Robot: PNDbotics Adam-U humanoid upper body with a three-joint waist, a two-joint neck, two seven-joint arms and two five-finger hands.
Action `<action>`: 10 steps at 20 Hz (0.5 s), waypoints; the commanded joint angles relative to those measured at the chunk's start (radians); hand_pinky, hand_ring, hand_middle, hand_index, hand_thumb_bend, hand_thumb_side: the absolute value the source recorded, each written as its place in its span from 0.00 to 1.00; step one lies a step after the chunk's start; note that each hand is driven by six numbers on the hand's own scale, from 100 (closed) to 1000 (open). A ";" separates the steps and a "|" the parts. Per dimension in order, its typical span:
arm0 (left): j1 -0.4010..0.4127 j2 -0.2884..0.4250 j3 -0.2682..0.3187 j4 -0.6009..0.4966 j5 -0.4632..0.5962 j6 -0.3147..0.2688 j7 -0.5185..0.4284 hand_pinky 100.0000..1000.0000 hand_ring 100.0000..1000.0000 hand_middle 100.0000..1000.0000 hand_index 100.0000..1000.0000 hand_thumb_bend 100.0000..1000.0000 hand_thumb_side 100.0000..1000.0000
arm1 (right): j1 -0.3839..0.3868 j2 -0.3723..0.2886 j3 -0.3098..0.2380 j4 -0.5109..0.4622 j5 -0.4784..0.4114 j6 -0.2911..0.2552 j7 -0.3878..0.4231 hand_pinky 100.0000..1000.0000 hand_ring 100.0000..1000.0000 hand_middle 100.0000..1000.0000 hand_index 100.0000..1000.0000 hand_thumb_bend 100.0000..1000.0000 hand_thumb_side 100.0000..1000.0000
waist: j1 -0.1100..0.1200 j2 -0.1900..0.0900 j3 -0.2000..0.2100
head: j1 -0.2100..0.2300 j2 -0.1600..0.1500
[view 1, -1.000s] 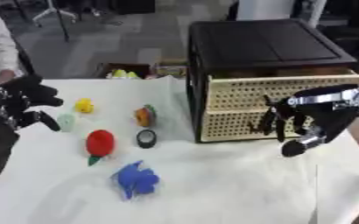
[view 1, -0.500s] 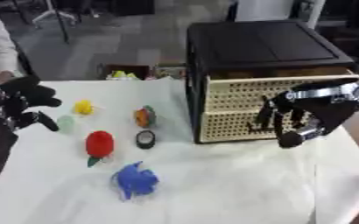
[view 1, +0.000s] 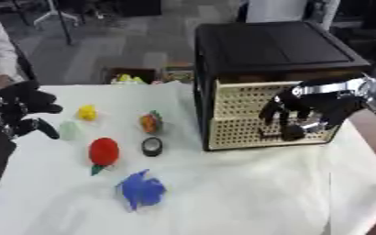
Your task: Pick up objects from table and place into drawer.
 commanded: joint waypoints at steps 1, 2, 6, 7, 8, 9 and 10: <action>-0.010 0.004 0.006 -0.017 0.000 -0.001 -0.005 0.48 0.71 0.68 0.86 0.04 1.00 | -0.011 -0.015 -0.014 0.003 0.005 -0.006 -0.008 0.07 0.58 0.70 0.83 0.61 0.61 | 0.000 -0.010 0.001 | 0.003 -0.006; -0.010 0.003 0.006 -0.017 0.000 -0.001 -0.006 0.48 0.71 0.68 0.86 0.04 1.00 | -0.008 -0.017 -0.016 -0.004 0.001 -0.009 -0.010 0.07 0.57 0.70 0.83 0.60 0.63 | 0.000 -0.010 0.000 | 0.004 -0.006; -0.010 0.003 0.008 -0.017 0.003 0.002 -0.002 0.48 0.70 0.68 0.86 0.04 1.00 | 0.020 -0.036 -0.034 -0.059 -0.022 -0.022 -0.021 0.05 0.57 0.70 0.83 0.60 0.68 | -0.001 -0.012 -0.002 | 0.011 -0.005; -0.010 0.003 0.008 -0.017 0.004 0.002 -0.001 0.48 0.70 0.68 0.86 0.04 1.00 | 0.029 -0.042 -0.039 -0.076 -0.028 -0.023 -0.025 0.05 0.57 0.70 0.83 0.60 0.68 | -0.001 -0.013 -0.002 | 0.011 -0.005; -0.010 0.003 0.008 -0.017 0.004 0.003 0.000 0.48 0.70 0.68 0.86 0.04 1.00 | 0.038 -0.048 -0.044 -0.094 -0.035 -0.025 -0.030 0.04 0.57 0.70 0.83 0.60 0.71 | -0.001 -0.014 -0.003 | 0.012 -0.005; -0.010 0.003 0.008 -0.017 0.005 0.004 0.001 0.48 0.70 0.68 0.86 0.04 1.00 | 0.048 -0.056 -0.050 -0.114 -0.043 -0.027 -0.035 0.03 0.57 0.70 0.83 0.60 0.72 | -0.001 -0.015 -0.003 | 0.014 -0.006; -0.009 0.003 0.008 -0.017 0.006 0.004 0.001 0.48 0.70 0.68 0.86 0.04 1.00 | 0.058 -0.063 -0.056 -0.136 -0.050 -0.033 -0.042 0.03 0.57 0.70 0.83 0.61 0.75 | -0.002 -0.016 -0.004 | 0.015 -0.006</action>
